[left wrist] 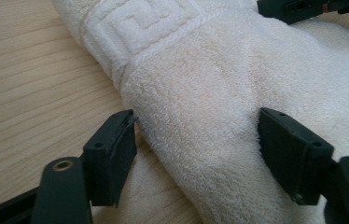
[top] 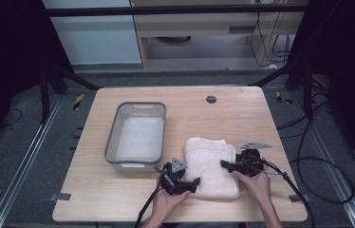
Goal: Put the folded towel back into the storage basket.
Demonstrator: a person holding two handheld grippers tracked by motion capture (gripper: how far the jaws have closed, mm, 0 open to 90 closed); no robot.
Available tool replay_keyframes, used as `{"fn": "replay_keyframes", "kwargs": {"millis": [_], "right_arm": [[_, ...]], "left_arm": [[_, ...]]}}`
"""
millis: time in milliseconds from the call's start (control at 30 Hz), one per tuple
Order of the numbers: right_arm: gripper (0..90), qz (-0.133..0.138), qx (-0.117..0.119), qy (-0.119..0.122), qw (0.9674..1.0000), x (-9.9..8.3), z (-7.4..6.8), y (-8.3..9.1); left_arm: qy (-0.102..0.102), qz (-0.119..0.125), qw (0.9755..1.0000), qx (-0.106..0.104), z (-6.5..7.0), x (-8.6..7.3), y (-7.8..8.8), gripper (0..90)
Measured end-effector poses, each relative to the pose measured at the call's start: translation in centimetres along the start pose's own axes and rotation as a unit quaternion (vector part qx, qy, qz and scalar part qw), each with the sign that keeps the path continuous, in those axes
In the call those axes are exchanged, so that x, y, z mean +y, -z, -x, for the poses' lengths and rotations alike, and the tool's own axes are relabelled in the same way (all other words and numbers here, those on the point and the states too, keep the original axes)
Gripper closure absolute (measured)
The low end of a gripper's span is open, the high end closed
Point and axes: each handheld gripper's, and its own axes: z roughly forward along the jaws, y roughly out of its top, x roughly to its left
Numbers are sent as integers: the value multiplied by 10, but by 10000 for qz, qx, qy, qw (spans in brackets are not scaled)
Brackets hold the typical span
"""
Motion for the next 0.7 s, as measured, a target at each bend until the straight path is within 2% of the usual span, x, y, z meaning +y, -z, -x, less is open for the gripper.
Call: {"fn": "replay_keyframes", "kwargs": {"millis": [33,200,300,433,700], "right_arm": [[391,-9,139,-69,9999,0,-1,0],[456,-14,221,-158,9996,-1,-1,-1],[528,-75,368,-367,9986,0,-1,0],[607,-57,423,-380,9984,0,-2,1],[654,-50,468,-423,9980,2,-2,2]], "left_arm": [[6,19,10000,-40,1,-1,0,320],[50,-9,9999,-89,1,0,0,373],[15,-75,9999,-104,4,2,-1,420],[82,-64,9998,-193,3,1,-1,468],[164,61,9995,-281,2,-1,2,564]]}}
